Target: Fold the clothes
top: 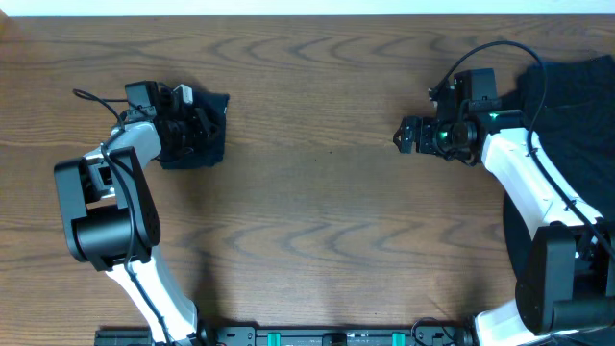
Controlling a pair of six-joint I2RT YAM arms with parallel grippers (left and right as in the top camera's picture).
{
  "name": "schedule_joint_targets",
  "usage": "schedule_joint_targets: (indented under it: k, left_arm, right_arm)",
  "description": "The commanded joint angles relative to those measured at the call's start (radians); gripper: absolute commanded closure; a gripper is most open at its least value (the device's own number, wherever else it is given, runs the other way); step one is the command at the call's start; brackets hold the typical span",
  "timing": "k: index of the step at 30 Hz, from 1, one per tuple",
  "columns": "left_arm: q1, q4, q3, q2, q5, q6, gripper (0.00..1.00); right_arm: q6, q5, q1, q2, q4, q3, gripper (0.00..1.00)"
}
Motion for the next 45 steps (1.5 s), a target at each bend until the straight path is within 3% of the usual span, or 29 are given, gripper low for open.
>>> schedule_joint_targets:
  k: [1, 6, 10, 13, 18, 26, 31, 34, 41, 45]
  left_arm:
    - [0.001, 0.002, -0.016, 0.011, 0.038, -0.005, 0.95]
    - [0.001, 0.079, -0.012, -0.077, 0.179, -0.035, 0.94]
    - [0.001, 0.205, -0.012, -0.158, 0.177, -0.076, 0.94]
    - [0.001, 0.261, -0.012, -0.186, 0.084, -0.102, 0.94]
    - [0.001, 0.229, -0.014, -0.164, -0.144, -0.109, 0.94]
    - [0.001, 0.251, -0.015, -0.047, -0.3, -0.102, 0.94]
    - [0.0, 0.275, -0.015, 0.001, -0.311, -0.102, 0.94]
    - [0.0, 0.325, -0.013, -0.011, -0.241, -0.093, 0.94]
    - [-0.007, 0.333, 0.005, -0.22, -0.162, -0.11, 0.94]
    - [-0.019, 0.218, 0.005, -0.402, -0.162, -0.109, 0.93]
  right_arm:
    - [-0.008, 0.003, -0.009, -0.018, -0.001, 0.003, 0.01]
    - [-0.008, 0.003, -0.009, -0.018, -0.001, 0.003, 0.01]
    - [-0.008, 0.003, -0.009, -0.018, -0.001, 0.003, 0.01]
    - [-0.008, 0.003, -0.009, -0.018, -0.001, 0.003, 0.01]
    - [-0.008, 0.003, -0.009, -0.018, -0.001, 0.003, 0.01]
    - [-0.008, 0.003, -0.009, -0.018, -0.001, 0.003, 0.01]
    - [-0.008, 0.003, -0.009, -0.018, -0.001, 0.003, 0.01]
    - [-0.008, 0.003, -0.009, -0.018, -0.001, 0.003, 0.01]
    - [-0.008, 0.003, -0.009, -0.018, -0.001, 0.003, 0.01]
    - [-0.008, 0.003, -0.009, -0.018, -0.001, 0.003, 0.01]
